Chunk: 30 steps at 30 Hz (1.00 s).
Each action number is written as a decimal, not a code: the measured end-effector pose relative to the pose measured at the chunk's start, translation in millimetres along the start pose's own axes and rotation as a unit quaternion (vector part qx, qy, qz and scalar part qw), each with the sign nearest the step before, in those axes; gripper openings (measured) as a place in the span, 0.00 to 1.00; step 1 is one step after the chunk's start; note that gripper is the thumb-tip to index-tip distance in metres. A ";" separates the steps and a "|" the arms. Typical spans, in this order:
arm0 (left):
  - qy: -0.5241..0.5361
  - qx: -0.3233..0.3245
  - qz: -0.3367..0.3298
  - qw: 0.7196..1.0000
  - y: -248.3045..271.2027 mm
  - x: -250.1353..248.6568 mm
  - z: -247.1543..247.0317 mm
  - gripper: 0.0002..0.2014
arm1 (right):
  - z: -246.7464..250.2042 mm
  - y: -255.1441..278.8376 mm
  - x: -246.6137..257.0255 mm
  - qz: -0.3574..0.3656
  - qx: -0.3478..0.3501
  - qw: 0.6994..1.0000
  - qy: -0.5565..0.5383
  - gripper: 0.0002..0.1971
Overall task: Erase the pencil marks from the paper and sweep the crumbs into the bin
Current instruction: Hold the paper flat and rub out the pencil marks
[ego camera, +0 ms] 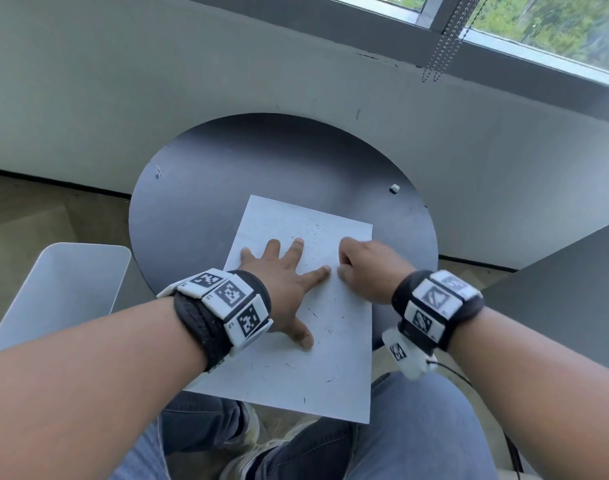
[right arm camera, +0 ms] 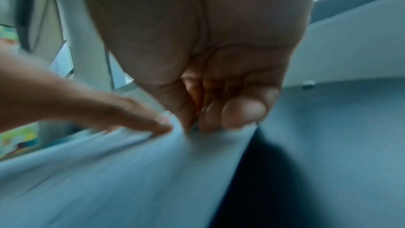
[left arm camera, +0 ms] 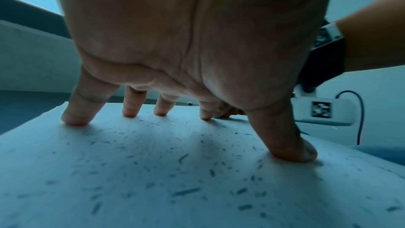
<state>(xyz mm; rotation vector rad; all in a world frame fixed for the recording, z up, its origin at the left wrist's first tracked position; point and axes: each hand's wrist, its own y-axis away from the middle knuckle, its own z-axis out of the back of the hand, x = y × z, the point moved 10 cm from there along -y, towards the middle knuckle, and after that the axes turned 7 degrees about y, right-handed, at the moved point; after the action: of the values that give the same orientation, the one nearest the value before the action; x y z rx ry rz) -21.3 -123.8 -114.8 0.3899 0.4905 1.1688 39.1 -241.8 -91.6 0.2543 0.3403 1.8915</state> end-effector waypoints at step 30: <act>-0.006 0.005 -0.001 1.000 7.7 3.4 3.2 0.63 | 6.0 37.9 -8.9 -0.034 -0.074 0.992 -0.094 0.04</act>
<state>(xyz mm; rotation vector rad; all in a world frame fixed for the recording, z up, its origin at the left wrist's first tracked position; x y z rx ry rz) -24.4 -118.1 -108.6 0.4048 0.4873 1.1622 10.8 -261.6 -72.6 0.3145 0.0795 1.7984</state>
